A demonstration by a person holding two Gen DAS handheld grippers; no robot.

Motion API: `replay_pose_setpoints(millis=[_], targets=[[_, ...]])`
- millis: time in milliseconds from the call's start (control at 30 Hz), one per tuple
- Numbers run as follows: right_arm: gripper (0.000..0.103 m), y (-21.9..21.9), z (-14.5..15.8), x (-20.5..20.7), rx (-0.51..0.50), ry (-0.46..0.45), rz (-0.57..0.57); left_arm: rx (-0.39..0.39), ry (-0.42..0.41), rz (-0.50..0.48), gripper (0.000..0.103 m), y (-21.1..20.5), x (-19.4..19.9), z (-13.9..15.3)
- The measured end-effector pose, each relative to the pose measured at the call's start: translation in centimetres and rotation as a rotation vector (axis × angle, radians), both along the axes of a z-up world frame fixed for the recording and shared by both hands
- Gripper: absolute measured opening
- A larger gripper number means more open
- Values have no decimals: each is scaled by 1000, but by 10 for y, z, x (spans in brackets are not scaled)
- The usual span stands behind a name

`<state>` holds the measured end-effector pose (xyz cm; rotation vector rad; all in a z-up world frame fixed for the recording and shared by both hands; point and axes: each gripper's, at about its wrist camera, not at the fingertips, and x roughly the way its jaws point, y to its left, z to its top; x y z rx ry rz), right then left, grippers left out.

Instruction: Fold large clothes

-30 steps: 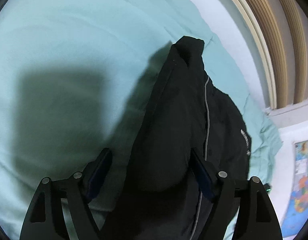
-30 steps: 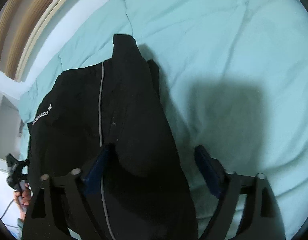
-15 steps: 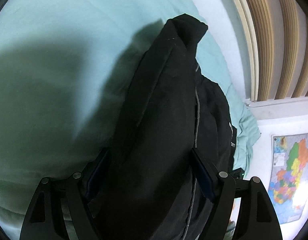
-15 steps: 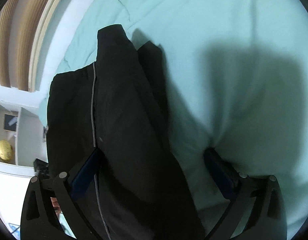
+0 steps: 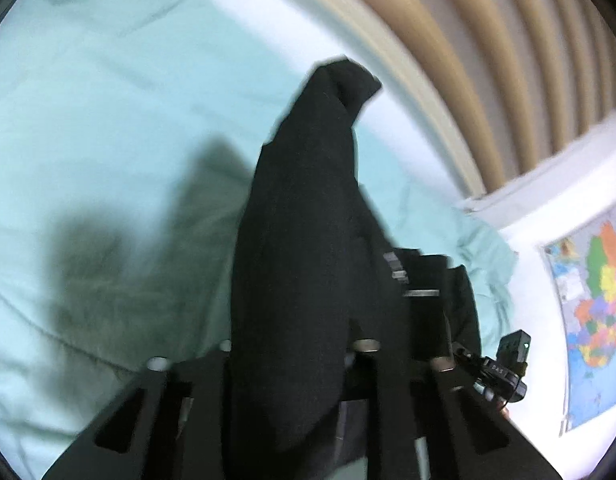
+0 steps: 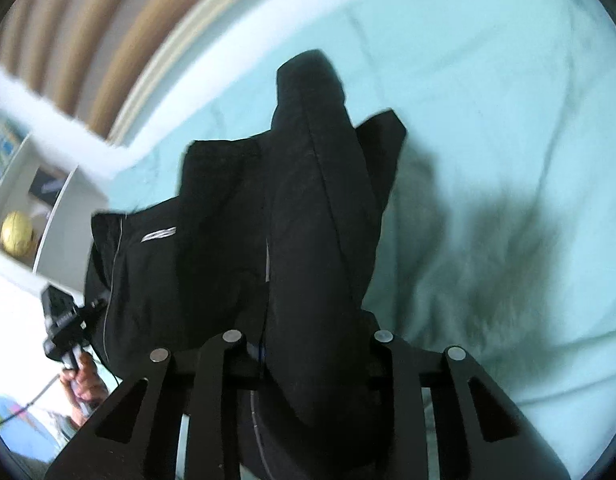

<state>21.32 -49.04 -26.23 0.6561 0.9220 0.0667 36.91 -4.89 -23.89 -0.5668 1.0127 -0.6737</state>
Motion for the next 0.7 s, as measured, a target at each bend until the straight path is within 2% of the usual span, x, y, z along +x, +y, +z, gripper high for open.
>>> replay_pose_setpoints(millis=[33,67,100,133,167,233,300,367,400,433,533,567,633,700], targets=[[30,7,12,-6,-18,-16,12,-53,-20,-24,7,2,-10,14],[29,17,28,-16,-37,-38,26,-40,-57,-45,7,0,-22,31],[28,22,38,-24,-40,-51,36,34,-107,-60,7,-5,-34,46],[27,29,47,-31,-43,-61,49,76,-125,-76,7,-10,-42,52],[26,40,56,-38,-72,-54,57,103,-112,-83,8,-10,-47,51],[27,52,57,-34,-127,18,34,139,-51,-67,10,-7,-42,38],[29,43,39,-28,-133,96,28,198,-2,-44,21,1,-24,16],[36,36,21,-22,-145,156,2,273,69,17,55,8,-4,-6],[37,29,10,-19,-122,180,-18,280,98,39,61,14,6,-17],[41,21,1,-17,-88,193,-35,271,122,55,65,18,13,-26],[53,4,-17,-13,-34,226,-78,234,256,79,69,29,37,-61],[60,-1,-25,-11,-23,235,-82,204,294,65,74,31,44,-74],[65,-7,-41,-7,1,254,-84,136,364,37,80,26,53,-95],[72,-15,-59,-2,30,270,-82,37,438,9,81,27,58,-115]])
